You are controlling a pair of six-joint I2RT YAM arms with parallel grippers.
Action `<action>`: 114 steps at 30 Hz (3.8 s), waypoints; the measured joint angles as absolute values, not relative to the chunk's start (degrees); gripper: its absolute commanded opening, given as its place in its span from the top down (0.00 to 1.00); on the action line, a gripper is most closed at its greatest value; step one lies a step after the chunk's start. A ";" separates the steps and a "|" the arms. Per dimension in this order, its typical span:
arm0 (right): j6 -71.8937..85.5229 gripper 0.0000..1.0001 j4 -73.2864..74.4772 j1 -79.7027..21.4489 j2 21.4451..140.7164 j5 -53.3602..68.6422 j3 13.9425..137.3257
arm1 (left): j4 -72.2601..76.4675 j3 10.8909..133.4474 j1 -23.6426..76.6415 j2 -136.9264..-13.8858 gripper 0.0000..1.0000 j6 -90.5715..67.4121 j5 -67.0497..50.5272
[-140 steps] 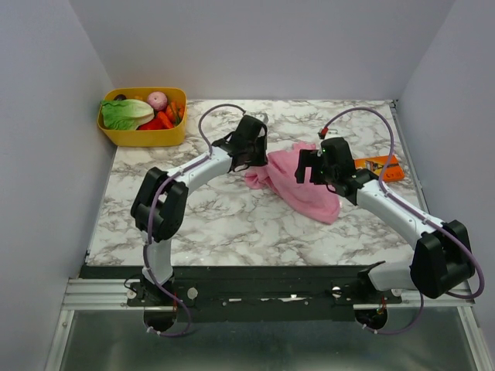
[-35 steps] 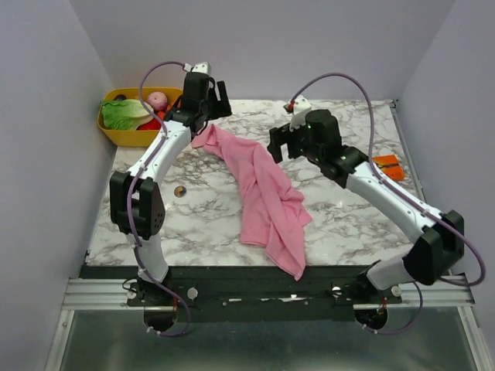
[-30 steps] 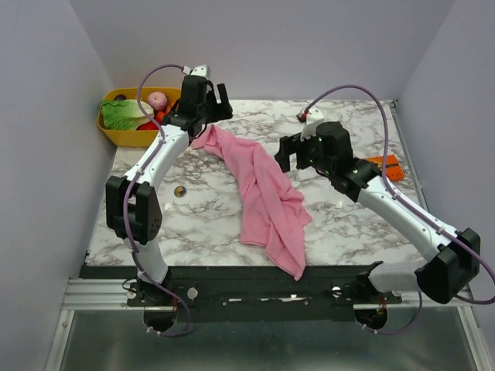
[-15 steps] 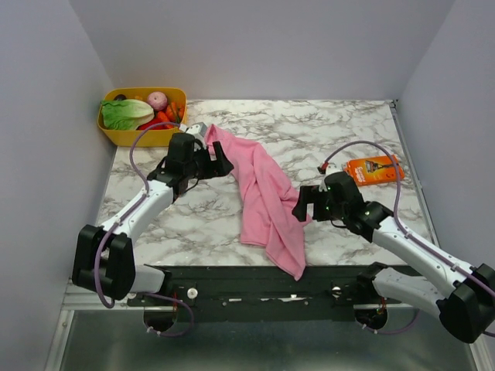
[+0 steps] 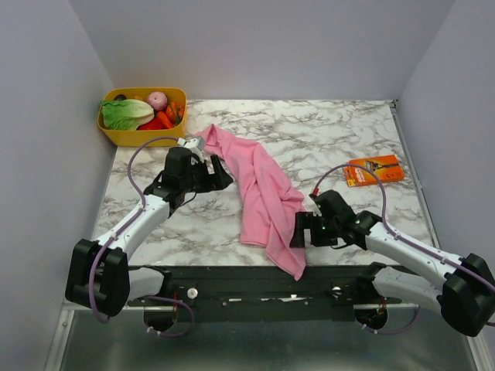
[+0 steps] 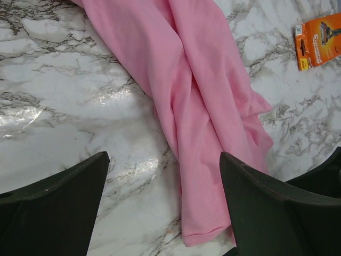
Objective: Pin the brooch onto the clothing
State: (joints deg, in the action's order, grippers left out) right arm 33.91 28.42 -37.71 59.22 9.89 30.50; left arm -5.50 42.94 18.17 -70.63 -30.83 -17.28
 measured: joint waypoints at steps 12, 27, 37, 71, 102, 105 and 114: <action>38.00 0.22 30.63 -43.46 55.24 15.64 23.79 | -4.36 42.94 18.17 -73.36 0.06 -31.38 -17.26; 40.16 1.00 25.82 -47.51 63.81 15.20 24.82 | -3.97 42.92 18.17 -73.93 0.07 -31.53 -17.23; 30.87 1.00 23.99 -47.51 71.22 6.68 60.23 | -5.89 41.74 18.26 -68.07 0.11 -30.37 -17.08; 28.27 1.00 19.14 -22.39 88.12 3.70 80.49 | -5.48 36.18 34.83 -67.44 0.17 -36.58 -11.70; 28.45 0.99 16.93 -14.35 87.72 8.32 71.46 | 2.26 28.67 42.26 -80.75 0.45 -62.65 -23.90; 28.47 1.00 16.34 -13.82 87.72 8.95 71.05 | 3.29 29.61 43.33 -83.26 0.54 -63.81 -23.81; 28.47 0.99 14.57 -13.47 86.87 11.55 68.45 | 9.74 30.26 43.64 -89.38 1.00 -66.39 -23.86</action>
